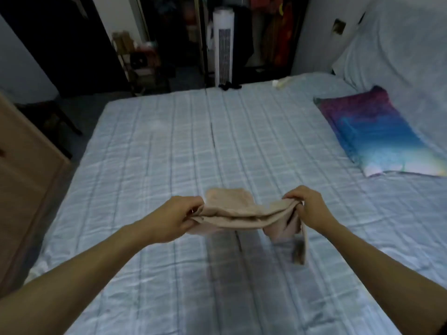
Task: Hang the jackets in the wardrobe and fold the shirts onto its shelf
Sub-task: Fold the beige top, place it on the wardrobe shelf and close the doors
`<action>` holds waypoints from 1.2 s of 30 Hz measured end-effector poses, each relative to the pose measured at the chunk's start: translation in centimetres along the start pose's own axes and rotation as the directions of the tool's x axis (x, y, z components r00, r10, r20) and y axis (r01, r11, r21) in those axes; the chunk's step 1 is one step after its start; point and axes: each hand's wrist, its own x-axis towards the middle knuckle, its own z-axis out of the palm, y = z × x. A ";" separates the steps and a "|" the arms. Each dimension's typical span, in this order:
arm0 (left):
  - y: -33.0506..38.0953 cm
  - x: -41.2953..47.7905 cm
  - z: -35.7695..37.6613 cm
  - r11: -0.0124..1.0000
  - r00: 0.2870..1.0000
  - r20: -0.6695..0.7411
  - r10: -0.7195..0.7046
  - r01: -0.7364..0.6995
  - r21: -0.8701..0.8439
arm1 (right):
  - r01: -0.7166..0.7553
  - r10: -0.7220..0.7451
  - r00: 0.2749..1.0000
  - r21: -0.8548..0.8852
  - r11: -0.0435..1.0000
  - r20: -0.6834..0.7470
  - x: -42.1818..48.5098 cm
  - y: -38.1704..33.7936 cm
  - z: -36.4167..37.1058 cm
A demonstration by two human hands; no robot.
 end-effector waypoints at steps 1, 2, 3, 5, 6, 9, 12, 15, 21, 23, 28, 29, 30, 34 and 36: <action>-0.5 -1.0 1.7 1.000 0.995 0.098 0.008 -0.011 0.030 | 0.013 -0.013 0.999 -0.003 1.000 0.042 -2.0 0.4 1.2; -0.9 -2.1 3.4 0.999 0.984 0.180 0.018 -0.026 0.041 | 0.026 -0.024 0.995 -0.014 1.000 0.093 -4.1 0.9 2.5; -1.1 -3.1 5.3 0.999 0.968 0.249 0.024 -0.035 0.040 | 0.036 -0.031 0.989 -0.030 0.999 0.146 -6.1 1.6 3.8; -1.4 -4.9 8.7 0.999 0.924 0.383 -0.005 -0.010 0.038 | 0.017 -0.004 0.968 -0.047 0.999 0.252 -10.0 2.8 6.2; -1.4 -5.6 10.4 0.999 0.895 0.446 -0.028 0.012 0.039 | 0.006 0.006 0.956 -0.038 0.999 0.294 -11.8 3.4 7.3; -0.9 -7.2 14.9 0.998 0.818 0.572 -0.062 0.038 0.054 | -0.034 0.026 0.916 0.013 0.999 0.400 -16.1 4.6 9.8; -0.2 -8.4 19.0 0.997 0.768 0.636 -0.081 0.054 0.062 | -0.074 0.056 0.875 0.019 0.997 0.480 -19.7 6.3 11.9; 0.0 -9.7 23.4 0.994 0.705 0.701 -0.108 0.075 0.078 | -0.111 0.131 0.815 -0.070 0.991 0.564 -23.5 7.9 13.7; -0.5 -11.4 30.2 0.978 0.513 0.836 -0.194 0.164 0.127 | -0.093 0.166 0.609 -0.138 0.986 0.775 -27.4 8.5 16.0; -1.6 -10.8 31.2 0.973 0.567 0.796 -0.213 0.195 0.121 | -0.243 0.221 0.701 -0.064 0.968 0.678 -27.0 8.4 16.4; -4.1 -5.6 32.3 0.966 0.905 0.353 -0.237 0.259 -0.015 | -0.354 0.336 0.918 0.056 0.933 0.209 -24.8 10.3 16.9; -4.2 -4.2 32.3 0.959 0.927 0.284 -0.246 0.275 -0.068 | -0.384 0.375 0.917 0.053 0.922 0.136 -24.4 10.9 16.9; -4.2 -2.9 32.4 0.947 0.938 0.230 -0.259 0.293 -0.130 | -0.410 0.406 0.911 0.042 0.911 0.075 -24.0 11.4 16.6; -3.6 2.0 32.8 0.891 0.952 0.097 -0.292 0.307 -0.335 | -0.523 0.519 0.847 -0.001 0.852 -0.111 -22.9 13.4 15.5; -3.5 4.5 33.4 0.877 0.956 0.058 -0.289 0.288 -0.385 | -0.592 0.581 0.798 -0.024 0.806 -0.157 -22.2 14.2 14.8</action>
